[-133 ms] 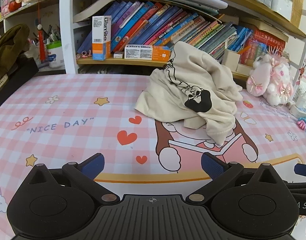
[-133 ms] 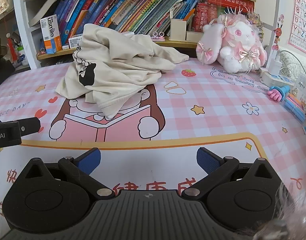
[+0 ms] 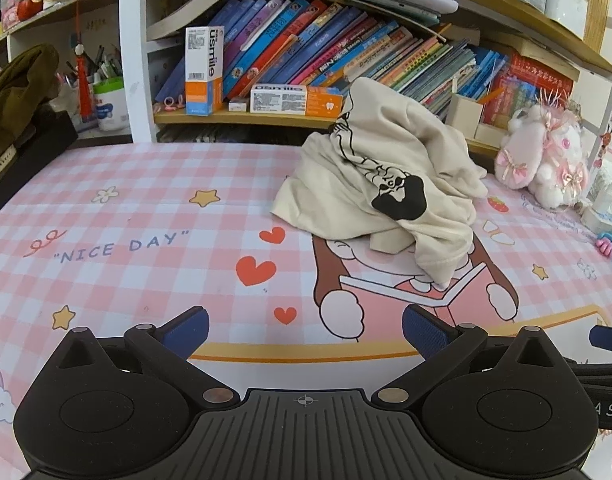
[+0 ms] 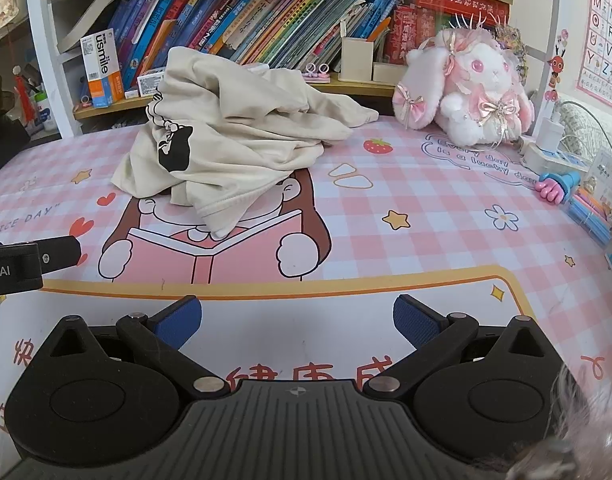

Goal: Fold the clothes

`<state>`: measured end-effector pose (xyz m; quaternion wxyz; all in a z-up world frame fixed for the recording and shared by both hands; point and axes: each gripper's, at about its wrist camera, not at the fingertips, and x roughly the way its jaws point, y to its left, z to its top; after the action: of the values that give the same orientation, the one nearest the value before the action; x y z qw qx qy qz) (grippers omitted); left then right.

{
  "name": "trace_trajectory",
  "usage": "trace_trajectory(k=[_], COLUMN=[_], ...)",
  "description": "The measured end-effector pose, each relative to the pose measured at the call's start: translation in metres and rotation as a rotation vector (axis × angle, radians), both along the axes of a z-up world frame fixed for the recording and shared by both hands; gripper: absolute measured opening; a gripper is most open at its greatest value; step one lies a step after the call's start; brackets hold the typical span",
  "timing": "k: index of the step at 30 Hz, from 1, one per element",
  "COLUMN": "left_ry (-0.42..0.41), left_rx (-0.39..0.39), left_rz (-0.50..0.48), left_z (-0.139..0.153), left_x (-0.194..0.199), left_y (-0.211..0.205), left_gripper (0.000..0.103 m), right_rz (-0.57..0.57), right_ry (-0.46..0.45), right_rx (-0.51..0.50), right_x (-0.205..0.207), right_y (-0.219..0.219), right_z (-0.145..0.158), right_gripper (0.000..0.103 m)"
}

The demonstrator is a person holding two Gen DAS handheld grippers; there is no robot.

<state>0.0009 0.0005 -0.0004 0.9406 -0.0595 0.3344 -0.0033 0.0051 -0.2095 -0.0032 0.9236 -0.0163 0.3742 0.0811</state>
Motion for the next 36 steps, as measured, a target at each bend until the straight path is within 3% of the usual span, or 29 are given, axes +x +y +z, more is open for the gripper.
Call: trace_trajectory(k=[36], left_ry=[0.056], left_rx=[0.018], left_rz=[-0.001], left_z=[-0.0012], left_x=[0.0026], left_y=[0.0012], left_gripper=[0.103], right_rz=[-0.017], right_ry=[0.028], right_rx=[-0.002], right_x=[0.0019], right_y=[0.0000], right_z=[-0.0022], right_gripper=[0.103])
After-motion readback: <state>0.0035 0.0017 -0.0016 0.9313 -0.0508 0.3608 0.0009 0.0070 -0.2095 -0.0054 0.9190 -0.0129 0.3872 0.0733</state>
